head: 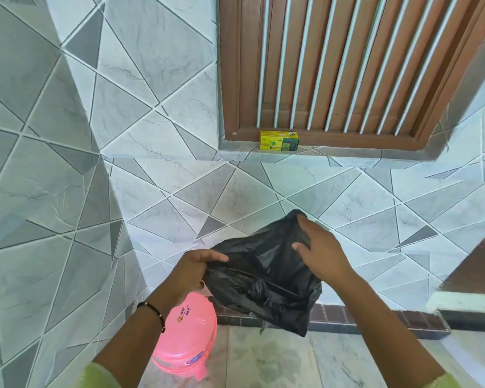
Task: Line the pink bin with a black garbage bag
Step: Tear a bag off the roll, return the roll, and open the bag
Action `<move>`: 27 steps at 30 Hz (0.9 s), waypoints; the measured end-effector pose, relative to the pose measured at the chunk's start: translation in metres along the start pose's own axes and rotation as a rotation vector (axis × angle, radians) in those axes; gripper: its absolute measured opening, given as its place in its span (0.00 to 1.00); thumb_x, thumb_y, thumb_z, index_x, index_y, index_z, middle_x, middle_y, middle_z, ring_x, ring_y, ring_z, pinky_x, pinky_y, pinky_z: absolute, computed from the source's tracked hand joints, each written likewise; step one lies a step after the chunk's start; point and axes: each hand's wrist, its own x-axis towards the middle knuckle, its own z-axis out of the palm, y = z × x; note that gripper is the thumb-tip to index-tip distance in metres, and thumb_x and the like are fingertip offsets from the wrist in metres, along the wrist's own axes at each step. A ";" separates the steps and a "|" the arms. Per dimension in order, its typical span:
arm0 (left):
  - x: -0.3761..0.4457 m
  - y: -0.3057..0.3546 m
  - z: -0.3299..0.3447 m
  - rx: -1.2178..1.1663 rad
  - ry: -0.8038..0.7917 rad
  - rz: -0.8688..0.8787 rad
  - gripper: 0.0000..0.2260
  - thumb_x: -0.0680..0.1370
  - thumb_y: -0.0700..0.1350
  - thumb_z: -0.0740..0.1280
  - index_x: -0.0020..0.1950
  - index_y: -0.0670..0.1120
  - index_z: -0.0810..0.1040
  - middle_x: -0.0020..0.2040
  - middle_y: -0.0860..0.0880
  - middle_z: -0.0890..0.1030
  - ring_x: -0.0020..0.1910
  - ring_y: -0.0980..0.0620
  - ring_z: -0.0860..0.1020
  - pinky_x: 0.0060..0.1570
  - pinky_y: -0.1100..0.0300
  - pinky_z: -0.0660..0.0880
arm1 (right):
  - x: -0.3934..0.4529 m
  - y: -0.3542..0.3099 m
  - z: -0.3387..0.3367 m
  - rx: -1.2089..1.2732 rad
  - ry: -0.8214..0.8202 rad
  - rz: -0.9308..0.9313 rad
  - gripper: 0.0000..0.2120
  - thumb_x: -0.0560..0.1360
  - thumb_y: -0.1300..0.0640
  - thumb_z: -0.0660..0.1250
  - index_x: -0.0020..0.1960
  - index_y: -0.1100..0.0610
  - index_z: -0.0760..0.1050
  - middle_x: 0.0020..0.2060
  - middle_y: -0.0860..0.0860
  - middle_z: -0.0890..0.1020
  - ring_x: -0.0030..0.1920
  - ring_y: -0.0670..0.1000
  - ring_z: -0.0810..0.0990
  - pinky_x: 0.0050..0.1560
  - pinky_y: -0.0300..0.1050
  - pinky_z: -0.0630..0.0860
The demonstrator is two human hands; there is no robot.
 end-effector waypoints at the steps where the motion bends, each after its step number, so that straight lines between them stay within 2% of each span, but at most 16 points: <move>1: -0.001 -0.001 -0.001 0.115 -0.022 0.091 0.19 0.77 0.34 0.57 0.41 0.51 0.85 0.42 0.50 0.85 0.40 0.51 0.80 0.37 0.63 0.74 | 0.001 0.002 -0.001 0.009 0.012 -0.007 0.28 0.77 0.58 0.64 0.75 0.53 0.59 0.73 0.51 0.65 0.72 0.54 0.65 0.70 0.42 0.60; 2: -0.001 -0.004 -0.004 0.272 -0.067 0.194 0.19 0.77 0.34 0.59 0.41 0.52 0.85 0.42 0.52 0.85 0.41 0.53 0.81 0.39 0.62 0.76 | 0.003 0.004 -0.001 0.017 0.027 -0.019 0.27 0.77 0.60 0.63 0.74 0.52 0.61 0.73 0.50 0.65 0.72 0.53 0.66 0.69 0.41 0.60; 4: -0.001 -0.012 -0.008 0.617 -0.162 0.343 0.13 0.76 0.38 0.64 0.44 0.54 0.84 0.49 0.54 0.83 0.47 0.56 0.80 0.51 0.59 0.77 | 0.005 0.012 -0.004 0.007 0.060 -0.053 0.24 0.75 0.67 0.59 0.68 0.50 0.71 0.73 0.46 0.66 0.69 0.52 0.69 0.65 0.39 0.64; 5: 0.000 -0.016 -0.013 0.759 -0.149 0.369 0.09 0.74 0.41 0.67 0.46 0.54 0.84 0.54 0.55 0.80 0.49 0.55 0.80 0.55 0.57 0.75 | 0.007 0.016 -0.005 -0.011 0.069 -0.056 0.25 0.74 0.70 0.57 0.63 0.48 0.76 0.73 0.45 0.66 0.68 0.51 0.70 0.63 0.39 0.66; 6: 0.000 -0.020 -0.017 0.858 -0.066 0.369 0.07 0.73 0.44 0.69 0.48 0.54 0.82 0.59 0.57 0.75 0.50 0.53 0.79 0.56 0.56 0.74 | 0.008 0.020 -0.007 -0.029 0.069 -0.039 0.25 0.72 0.71 0.57 0.57 0.47 0.80 0.72 0.43 0.66 0.67 0.50 0.72 0.60 0.39 0.68; 7: 0.000 -0.023 -0.021 0.897 0.062 0.354 0.08 0.72 0.46 0.71 0.49 0.54 0.80 0.63 0.57 0.70 0.50 0.50 0.79 0.55 0.56 0.74 | 0.009 0.025 -0.009 -0.046 0.074 -0.018 0.25 0.71 0.72 0.56 0.51 0.47 0.82 0.72 0.43 0.66 0.65 0.50 0.73 0.58 0.39 0.69; 9: 0.001 -0.028 -0.030 0.879 0.286 0.315 0.10 0.70 0.43 0.71 0.48 0.54 0.77 0.69 0.55 0.63 0.48 0.43 0.80 0.52 0.55 0.75 | 0.012 0.034 -0.012 -0.072 0.093 0.044 0.24 0.69 0.72 0.56 0.41 0.47 0.82 0.70 0.44 0.70 0.62 0.51 0.75 0.55 0.39 0.70; 11: 0.003 -0.038 -0.041 0.873 0.341 0.258 0.10 0.70 0.38 0.69 0.45 0.53 0.77 0.71 0.50 0.63 0.49 0.39 0.79 0.53 0.55 0.75 | 0.015 0.043 -0.015 -0.093 0.083 0.105 0.22 0.67 0.72 0.57 0.34 0.46 0.79 0.63 0.47 0.75 0.58 0.53 0.77 0.52 0.41 0.70; 13: 0.005 -0.045 -0.048 0.849 0.275 0.185 0.08 0.71 0.38 0.66 0.44 0.51 0.79 0.68 0.48 0.67 0.51 0.40 0.78 0.54 0.57 0.73 | 0.016 0.049 -0.018 -0.123 0.024 0.151 0.22 0.67 0.71 0.59 0.29 0.45 0.76 0.49 0.51 0.78 0.53 0.57 0.78 0.46 0.41 0.69; 14: 0.005 -0.048 -0.051 0.835 0.250 0.140 0.08 0.70 0.41 0.64 0.45 0.50 0.80 0.66 0.47 0.70 0.51 0.43 0.77 0.52 0.57 0.72 | 0.015 0.051 -0.018 -0.149 -0.022 0.169 0.21 0.68 0.70 0.60 0.29 0.45 0.76 0.44 0.51 0.77 0.51 0.57 0.79 0.44 0.41 0.68; 16: 0.008 -0.053 -0.056 0.829 0.264 0.076 0.13 0.68 0.45 0.62 0.50 0.47 0.79 0.60 0.47 0.75 0.47 0.46 0.76 0.48 0.57 0.72 | 0.013 0.055 -0.016 -0.219 -0.118 0.182 0.19 0.68 0.69 0.59 0.35 0.47 0.78 0.45 0.52 0.78 0.49 0.57 0.78 0.45 0.42 0.71; 19: 0.018 -0.058 -0.061 0.964 0.337 -0.012 0.11 0.74 0.40 0.60 0.51 0.45 0.80 0.55 0.42 0.77 0.48 0.42 0.79 0.52 0.53 0.75 | 0.012 0.057 -0.005 -0.333 -0.188 0.131 0.19 0.70 0.66 0.59 0.46 0.46 0.81 0.54 0.54 0.80 0.52 0.56 0.78 0.49 0.44 0.72; 21: 0.020 -0.058 -0.062 1.051 0.333 -0.074 0.13 0.75 0.37 0.58 0.54 0.42 0.80 0.53 0.40 0.79 0.51 0.40 0.79 0.53 0.52 0.74 | 0.011 0.056 0.002 -0.438 -0.185 0.106 0.20 0.72 0.65 0.57 0.56 0.48 0.78 0.55 0.54 0.80 0.54 0.58 0.78 0.49 0.44 0.71; 24: 0.021 -0.057 -0.062 1.053 0.252 -0.140 0.12 0.76 0.41 0.63 0.58 0.42 0.78 0.56 0.40 0.81 0.57 0.41 0.77 0.56 0.54 0.73 | 0.010 0.059 0.005 -0.544 -0.117 0.092 0.18 0.73 0.62 0.56 0.61 0.53 0.72 0.54 0.55 0.79 0.54 0.59 0.78 0.49 0.47 0.73; 27: 0.021 -0.056 -0.061 0.982 0.148 -0.119 0.21 0.72 0.47 0.71 0.62 0.42 0.74 0.59 0.41 0.79 0.60 0.42 0.76 0.56 0.57 0.71 | 0.009 0.063 0.006 -0.559 -0.176 0.097 0.19 0.73 0.61 0.57 0.63 0.55 0.67 0.54 0.56 0.78 0.54 0.61 0.78 0.48 0.50 0.74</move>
